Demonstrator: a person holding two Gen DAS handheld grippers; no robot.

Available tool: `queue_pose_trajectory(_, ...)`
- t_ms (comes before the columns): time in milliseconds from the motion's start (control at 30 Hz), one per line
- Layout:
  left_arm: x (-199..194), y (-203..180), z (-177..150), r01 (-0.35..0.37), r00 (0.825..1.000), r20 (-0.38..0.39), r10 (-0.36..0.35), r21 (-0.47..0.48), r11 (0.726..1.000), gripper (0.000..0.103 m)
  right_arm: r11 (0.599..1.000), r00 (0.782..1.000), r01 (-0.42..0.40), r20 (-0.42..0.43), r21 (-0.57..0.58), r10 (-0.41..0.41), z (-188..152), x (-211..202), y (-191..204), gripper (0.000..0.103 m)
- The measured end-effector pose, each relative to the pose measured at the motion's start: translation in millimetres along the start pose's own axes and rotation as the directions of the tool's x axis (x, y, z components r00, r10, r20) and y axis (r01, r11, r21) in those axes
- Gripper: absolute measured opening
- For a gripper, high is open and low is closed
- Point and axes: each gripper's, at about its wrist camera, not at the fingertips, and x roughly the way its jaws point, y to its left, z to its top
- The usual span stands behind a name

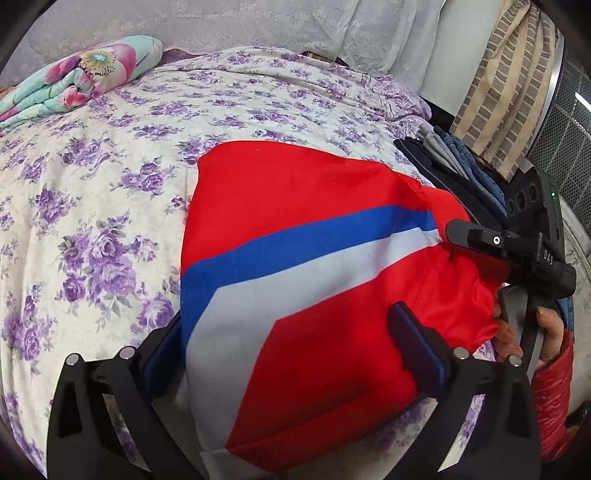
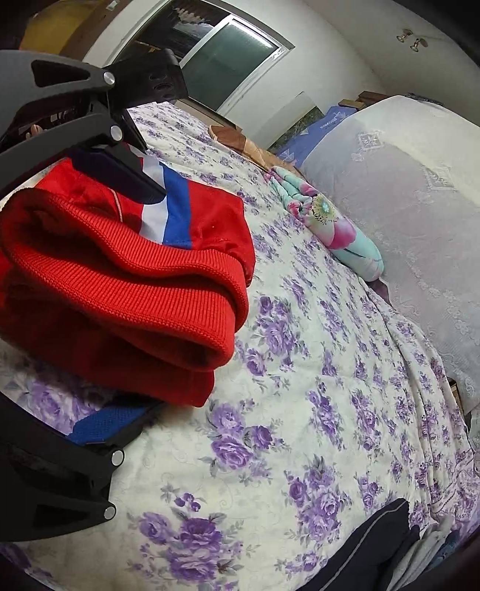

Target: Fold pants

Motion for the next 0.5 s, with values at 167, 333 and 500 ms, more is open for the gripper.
queue_pose_trajectory(167, -3.3, -4.5, -1.7, -0.028, 0.999, 0.019, 0.027, 0.022, 0.999, 0.099, 1.000, 1.000, 0.000, -0.001, -0.001, 0.000, 0.0, 0.0, 0.1, 0.100)
queue_pose_trajectory(333, -8.2, -12.3, -3.2, -0.076, 0.996, 0.050, 0.073, 0.059, 0.995, 0.099, 1.000, 1.000, 0.002, -0.001, -0.003, -0.002, 0.0, 0.7, -0.1, 0.100)
queue_pose_trajectory(500, -9.7, -13.3, -2.9, -0.085, 0.995, 0.058, 0.081, 0.070, 0.994, 0.098, 1.000, 1.000, 0.002, -0.002, -0.004, -0.002, -0.1, 0.6, -0.1, 0.100)
